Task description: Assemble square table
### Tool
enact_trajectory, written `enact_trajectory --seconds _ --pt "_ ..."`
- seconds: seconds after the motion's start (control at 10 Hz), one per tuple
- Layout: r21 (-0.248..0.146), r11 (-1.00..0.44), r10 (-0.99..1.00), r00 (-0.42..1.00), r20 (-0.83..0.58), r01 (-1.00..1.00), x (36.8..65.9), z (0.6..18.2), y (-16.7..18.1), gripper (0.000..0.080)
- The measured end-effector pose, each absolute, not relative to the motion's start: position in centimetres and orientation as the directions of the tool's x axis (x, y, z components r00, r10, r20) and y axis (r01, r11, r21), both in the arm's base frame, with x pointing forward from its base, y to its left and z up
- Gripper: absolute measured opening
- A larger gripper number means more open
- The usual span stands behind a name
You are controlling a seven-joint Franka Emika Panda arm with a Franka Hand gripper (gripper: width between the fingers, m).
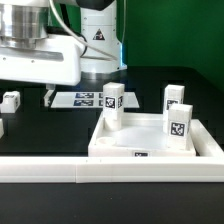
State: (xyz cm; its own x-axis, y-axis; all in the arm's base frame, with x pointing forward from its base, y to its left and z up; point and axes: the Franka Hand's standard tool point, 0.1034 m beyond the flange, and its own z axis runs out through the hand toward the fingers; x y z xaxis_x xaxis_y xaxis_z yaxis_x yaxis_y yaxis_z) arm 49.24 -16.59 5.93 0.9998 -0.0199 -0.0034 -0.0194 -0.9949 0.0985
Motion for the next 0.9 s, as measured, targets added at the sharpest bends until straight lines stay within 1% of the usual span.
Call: enact_trajectory --seconds 0.1,0.2,0.4,0.5,0.8,0.9 --pt "0.101 -0.995 -0.02 1.0 -0.015 -0.019 48.1 6.0 -17.6 0.0648" --pt "0.104 -0.994 -0.031 0.999 -0.016 -0.03 47.6 6.2 -18.3 0.0648" --pt "0.102 -0.992 -0.076 0.997 -0.028 -0.072 45.4 6.6 -19.8 0.0648" --pt "0.1 -0.993 -0.059 0.998 -0.03 -0.056 44.9 6.8 -20.4 0.0648" --pt "0.096 -0.994 -0.056 0.997 -0.046 -0.052 43.2 6.2 -20.3 0.0648" --pt "0.094 -0.995 0.008 0.998 -0.056 0.014 42.3 5.9 -20.8 0.0648"
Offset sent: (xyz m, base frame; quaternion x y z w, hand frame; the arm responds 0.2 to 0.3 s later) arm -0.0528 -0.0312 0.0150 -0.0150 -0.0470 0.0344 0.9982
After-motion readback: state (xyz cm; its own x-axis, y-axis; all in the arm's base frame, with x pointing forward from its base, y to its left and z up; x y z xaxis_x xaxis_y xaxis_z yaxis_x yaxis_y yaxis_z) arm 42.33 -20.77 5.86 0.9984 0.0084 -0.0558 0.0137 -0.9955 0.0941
